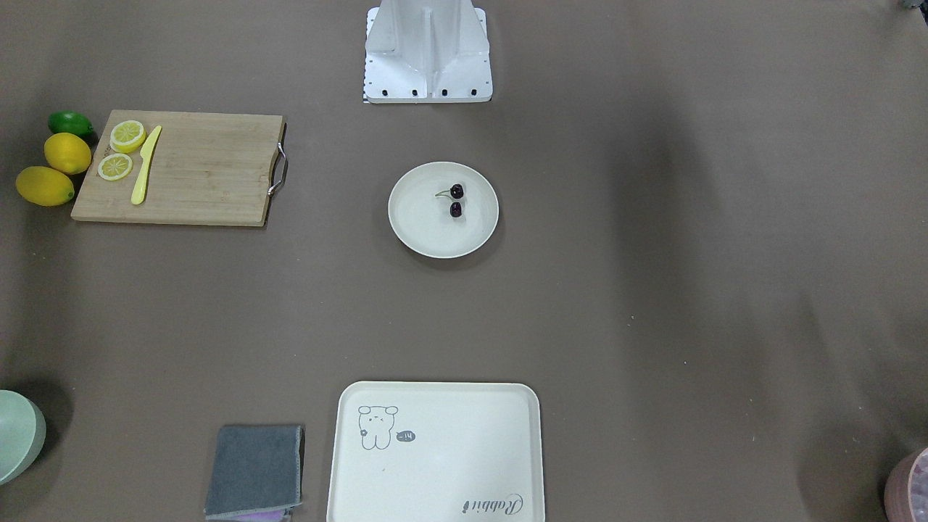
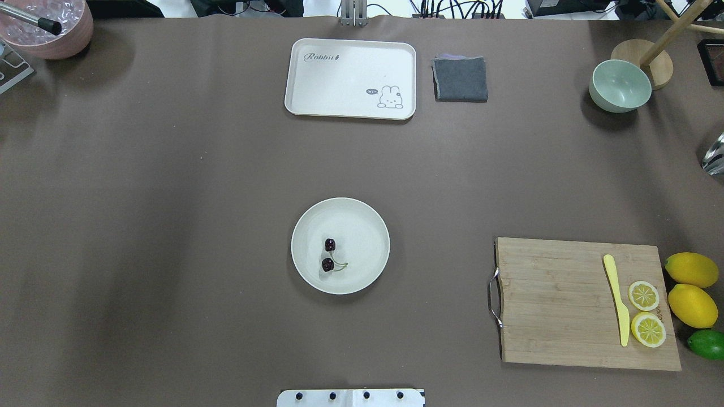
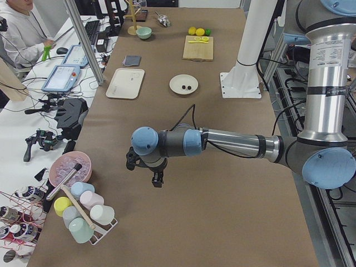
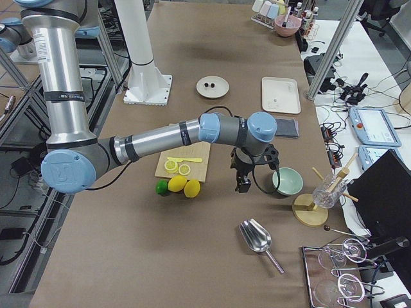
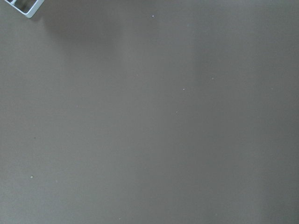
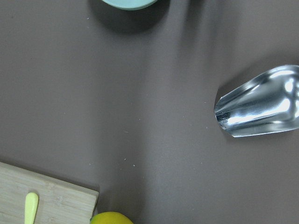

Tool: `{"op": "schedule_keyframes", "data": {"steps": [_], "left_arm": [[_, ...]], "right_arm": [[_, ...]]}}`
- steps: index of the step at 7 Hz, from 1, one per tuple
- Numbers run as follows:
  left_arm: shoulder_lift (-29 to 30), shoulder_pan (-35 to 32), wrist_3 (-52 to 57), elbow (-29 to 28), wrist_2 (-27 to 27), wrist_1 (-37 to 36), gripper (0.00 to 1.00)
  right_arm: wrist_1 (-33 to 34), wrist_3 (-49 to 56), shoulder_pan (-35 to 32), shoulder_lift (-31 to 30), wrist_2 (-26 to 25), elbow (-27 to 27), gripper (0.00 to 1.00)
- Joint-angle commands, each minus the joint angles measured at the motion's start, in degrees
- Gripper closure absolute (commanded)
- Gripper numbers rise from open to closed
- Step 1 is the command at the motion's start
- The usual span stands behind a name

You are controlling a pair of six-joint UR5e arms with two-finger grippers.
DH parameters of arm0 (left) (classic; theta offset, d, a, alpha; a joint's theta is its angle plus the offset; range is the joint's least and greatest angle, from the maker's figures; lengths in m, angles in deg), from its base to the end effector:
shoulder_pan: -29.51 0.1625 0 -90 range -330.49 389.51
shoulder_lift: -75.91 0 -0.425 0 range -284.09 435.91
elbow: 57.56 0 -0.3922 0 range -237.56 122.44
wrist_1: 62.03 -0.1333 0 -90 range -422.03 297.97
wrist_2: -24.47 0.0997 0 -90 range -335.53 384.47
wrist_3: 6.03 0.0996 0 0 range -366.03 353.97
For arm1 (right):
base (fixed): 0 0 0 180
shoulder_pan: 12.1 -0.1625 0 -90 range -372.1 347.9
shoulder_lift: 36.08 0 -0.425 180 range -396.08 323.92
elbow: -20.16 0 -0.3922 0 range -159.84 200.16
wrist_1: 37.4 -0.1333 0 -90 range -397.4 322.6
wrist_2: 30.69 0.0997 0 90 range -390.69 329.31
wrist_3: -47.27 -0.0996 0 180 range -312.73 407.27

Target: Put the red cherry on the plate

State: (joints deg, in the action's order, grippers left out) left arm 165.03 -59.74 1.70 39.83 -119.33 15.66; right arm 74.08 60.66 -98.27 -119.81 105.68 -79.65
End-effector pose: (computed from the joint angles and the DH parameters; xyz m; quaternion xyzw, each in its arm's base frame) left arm -0.0467 -0.4770 0.6116 -0.0175 0.4538 0.0430 0.8899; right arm 0.0266 -0.5190 0.5541 -0.0104 -0.3955 -0.1191 0.9106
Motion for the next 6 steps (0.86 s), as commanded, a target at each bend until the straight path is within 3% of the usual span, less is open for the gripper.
{"op": "schedule_keyframes", "data": {"steps": [1,3,4,6], "left_arm": [[0.88,-0.04,0.0,-0.37,-0.08,-0.25,0.02],[1.06,-0.13,0.0,-0.63,0.96,0.18,0.02],[2.01,-0.31,0.09,-0.54,5.76,0.53,0.02],[1.51,-0.31,0.18,-1.15,10.45,0.8,0.02]], "right_arm": [[-1.17,0.77,-0.06,0.15,0.39,1.54,0.0],[-1.35,0.68,0.03,0.5,0.3,1.81,0.0],[-2.22,0.94,0.12,1.02,0.21,2.94,0.0],[-11.66,2.34,0.12,-4.29,-0.23,5.75,0.0]]}}
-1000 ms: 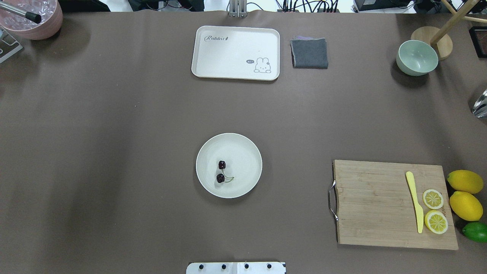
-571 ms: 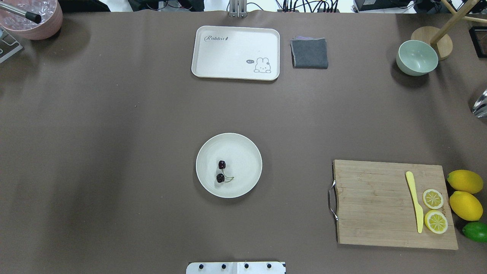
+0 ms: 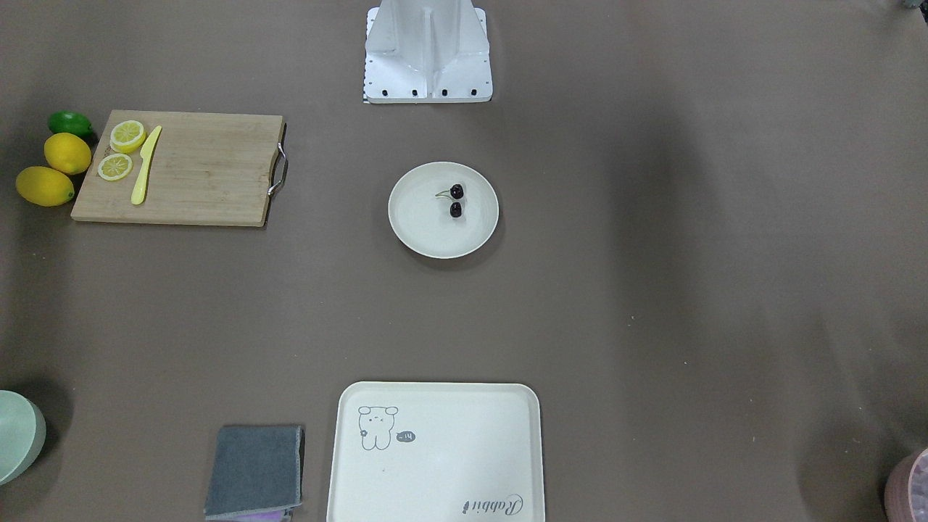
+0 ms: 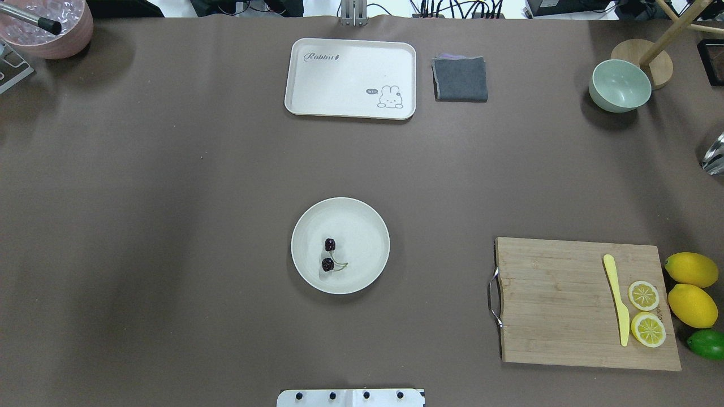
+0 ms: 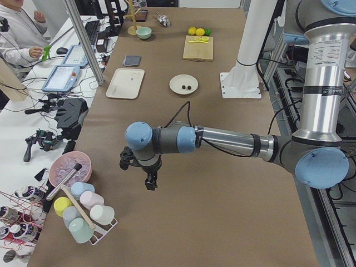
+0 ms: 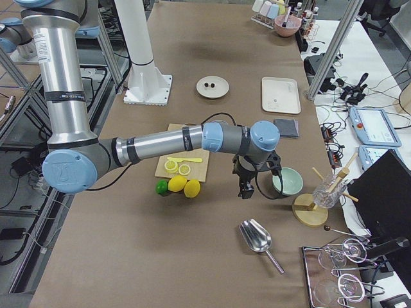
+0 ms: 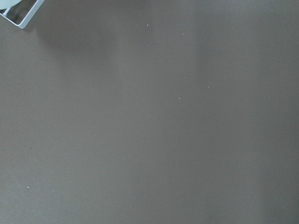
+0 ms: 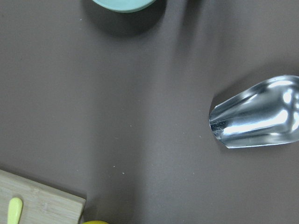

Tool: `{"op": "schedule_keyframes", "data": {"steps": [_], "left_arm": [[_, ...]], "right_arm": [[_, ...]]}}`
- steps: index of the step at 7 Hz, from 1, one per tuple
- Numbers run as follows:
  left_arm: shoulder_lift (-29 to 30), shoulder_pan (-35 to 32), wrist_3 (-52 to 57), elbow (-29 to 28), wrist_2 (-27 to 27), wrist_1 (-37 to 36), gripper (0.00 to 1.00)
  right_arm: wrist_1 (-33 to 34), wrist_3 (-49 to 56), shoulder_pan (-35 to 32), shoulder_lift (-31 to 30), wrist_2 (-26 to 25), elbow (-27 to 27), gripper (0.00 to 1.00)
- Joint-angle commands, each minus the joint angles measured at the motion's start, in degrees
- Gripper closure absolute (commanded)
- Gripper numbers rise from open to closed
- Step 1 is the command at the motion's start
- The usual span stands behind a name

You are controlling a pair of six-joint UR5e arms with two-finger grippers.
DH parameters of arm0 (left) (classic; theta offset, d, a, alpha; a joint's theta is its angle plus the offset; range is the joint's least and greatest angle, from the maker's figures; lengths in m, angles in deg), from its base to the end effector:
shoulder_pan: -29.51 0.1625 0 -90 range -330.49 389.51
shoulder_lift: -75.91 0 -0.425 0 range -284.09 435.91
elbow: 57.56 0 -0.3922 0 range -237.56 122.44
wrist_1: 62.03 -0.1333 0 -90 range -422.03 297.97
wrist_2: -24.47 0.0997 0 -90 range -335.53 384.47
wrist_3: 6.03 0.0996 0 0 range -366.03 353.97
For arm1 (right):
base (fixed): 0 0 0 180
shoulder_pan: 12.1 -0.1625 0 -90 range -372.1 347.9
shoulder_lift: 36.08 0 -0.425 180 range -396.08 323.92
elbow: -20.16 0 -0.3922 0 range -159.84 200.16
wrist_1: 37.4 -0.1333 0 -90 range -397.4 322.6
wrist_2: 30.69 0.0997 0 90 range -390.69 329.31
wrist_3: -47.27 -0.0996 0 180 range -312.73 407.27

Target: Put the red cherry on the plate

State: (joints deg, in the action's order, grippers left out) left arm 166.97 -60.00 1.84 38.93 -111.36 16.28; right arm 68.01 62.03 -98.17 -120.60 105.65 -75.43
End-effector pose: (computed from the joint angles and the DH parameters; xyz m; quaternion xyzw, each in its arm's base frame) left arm -0.0577 -0.4916 0.6123 -0.0082 0.3904 0.0531 0.9191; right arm 0.0255 -0.5227 0.5864 0.0024 -0.3947 -0.1345 0.9089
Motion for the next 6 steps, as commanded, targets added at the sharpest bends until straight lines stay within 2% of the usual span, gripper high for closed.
{"op": "schedule_keyframes", "data": {"steps": [1,2,4,6], "left_arm": [[-2.19,-0.13,0.13,0.18,2.41,0.26,0.02],[-4.38,-0.22,0.13,0.44,1.98,1.4,0.02],[-10.62,-0.66,0.04,1.41,1.88,8.32,0.02],[-12.48,-0.75,0.13,1.94,1.8,8.53,0.02]], "right_arm": [[-9.31,0.97,-0.07,-6.32,-0.2,1.89,0.0],[-9.34,0.71,-0.15,-7.66,-0.89,1.29,0.0],[-9.35,0.45,-1.64,-9.95,-1.95,-0.46,0.0],[-8.56,-0.08,-2.26,-15.73,-1.69,-8.08,0.0]]}}
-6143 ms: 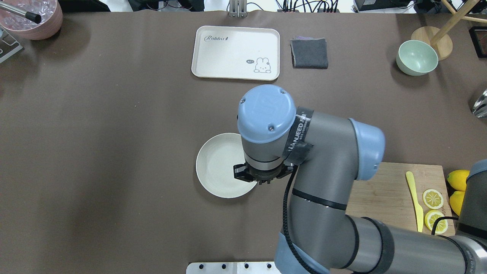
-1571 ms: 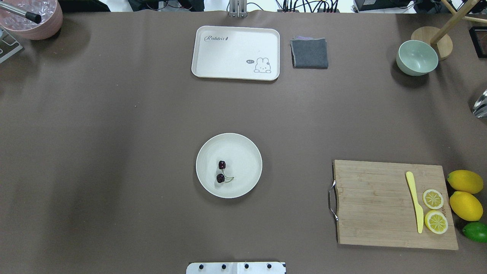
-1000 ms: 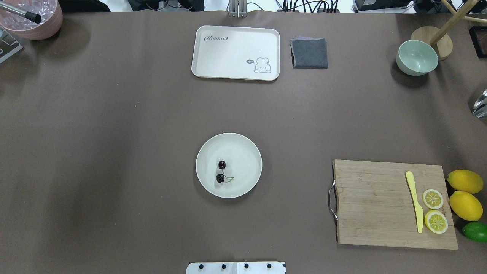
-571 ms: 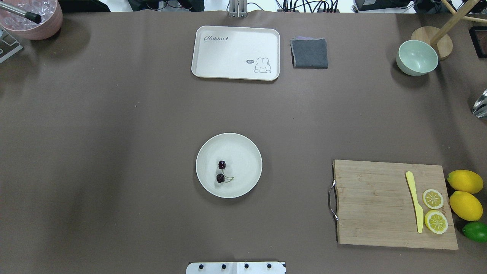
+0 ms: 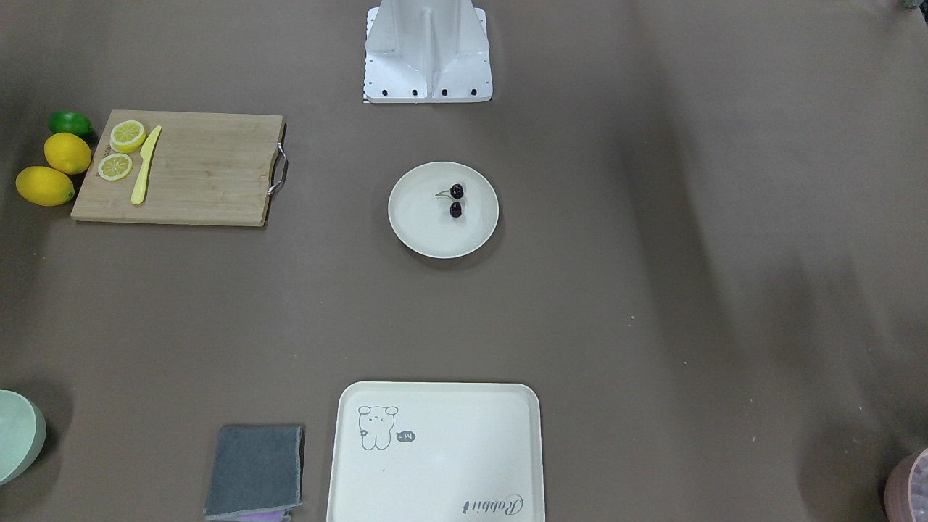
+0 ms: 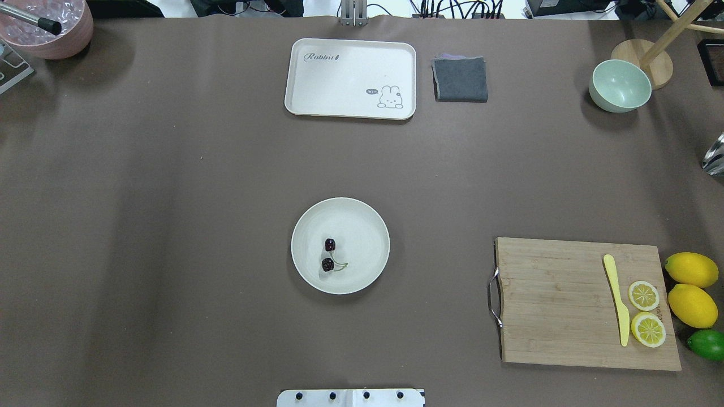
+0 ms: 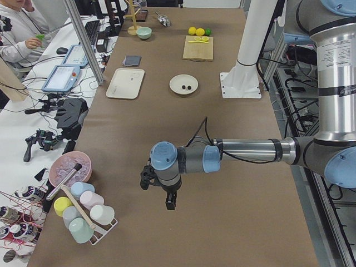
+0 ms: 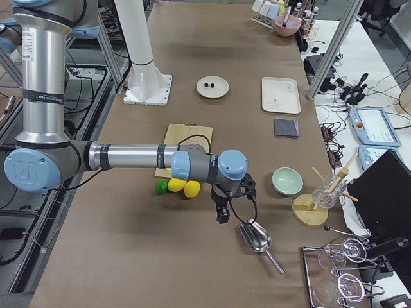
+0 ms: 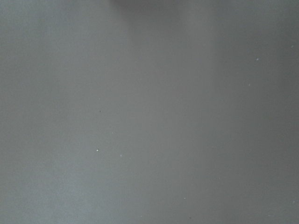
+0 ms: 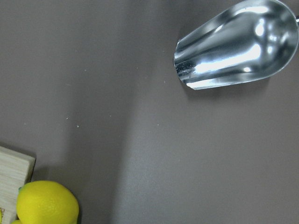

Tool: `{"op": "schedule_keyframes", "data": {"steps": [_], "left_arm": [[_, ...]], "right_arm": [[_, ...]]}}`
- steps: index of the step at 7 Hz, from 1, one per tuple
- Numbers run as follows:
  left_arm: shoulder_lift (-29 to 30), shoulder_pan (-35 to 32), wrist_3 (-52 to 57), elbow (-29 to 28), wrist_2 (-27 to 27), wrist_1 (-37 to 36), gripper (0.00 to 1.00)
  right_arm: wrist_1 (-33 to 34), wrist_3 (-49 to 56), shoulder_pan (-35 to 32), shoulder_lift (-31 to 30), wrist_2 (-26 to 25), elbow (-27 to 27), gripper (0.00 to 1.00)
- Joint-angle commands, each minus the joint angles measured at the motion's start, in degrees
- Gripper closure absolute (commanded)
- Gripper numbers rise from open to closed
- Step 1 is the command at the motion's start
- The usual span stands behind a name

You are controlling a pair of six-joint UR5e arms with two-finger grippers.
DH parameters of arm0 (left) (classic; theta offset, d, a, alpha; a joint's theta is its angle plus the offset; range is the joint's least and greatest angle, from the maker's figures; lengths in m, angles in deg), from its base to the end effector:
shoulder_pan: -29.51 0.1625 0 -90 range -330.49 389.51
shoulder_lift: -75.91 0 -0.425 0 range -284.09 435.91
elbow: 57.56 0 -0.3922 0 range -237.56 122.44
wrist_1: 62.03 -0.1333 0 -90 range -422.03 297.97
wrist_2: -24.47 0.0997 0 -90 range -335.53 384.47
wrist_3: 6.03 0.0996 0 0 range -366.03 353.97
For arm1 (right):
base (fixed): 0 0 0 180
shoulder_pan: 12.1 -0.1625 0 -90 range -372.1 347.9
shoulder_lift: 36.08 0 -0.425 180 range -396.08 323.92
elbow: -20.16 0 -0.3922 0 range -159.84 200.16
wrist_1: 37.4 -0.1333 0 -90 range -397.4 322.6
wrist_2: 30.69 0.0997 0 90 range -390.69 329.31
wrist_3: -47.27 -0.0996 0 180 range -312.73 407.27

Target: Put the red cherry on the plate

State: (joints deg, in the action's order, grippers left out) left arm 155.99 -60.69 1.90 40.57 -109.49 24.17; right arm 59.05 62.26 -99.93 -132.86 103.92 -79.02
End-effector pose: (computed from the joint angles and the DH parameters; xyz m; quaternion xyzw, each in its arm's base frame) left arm -0.0656 -0.4108 0.6745 -0.0186 0.3761 0.0442 0.9253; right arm 0.0468 -0.4382 0.6459 0.0099 -0.3806 -0.1247 0.9163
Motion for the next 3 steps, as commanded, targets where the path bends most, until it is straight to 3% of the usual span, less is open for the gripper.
{"op": "schedule_keyframes", "data": {"steps": [1,3], "left_arm": [[-1.86,-0.15,-0.02,0.57,-0.25,0.72,0.02],[-1.6,-0.06,-0.02,0.48,-1.04,0.63,0.02]], "right_arm": [[0.41,-0.31,-1.03,-4.28,0.3,-5.06,0.0],[0.41,-0.31,-1.03,-3.85,0.48,-4.63,0.0]]}}
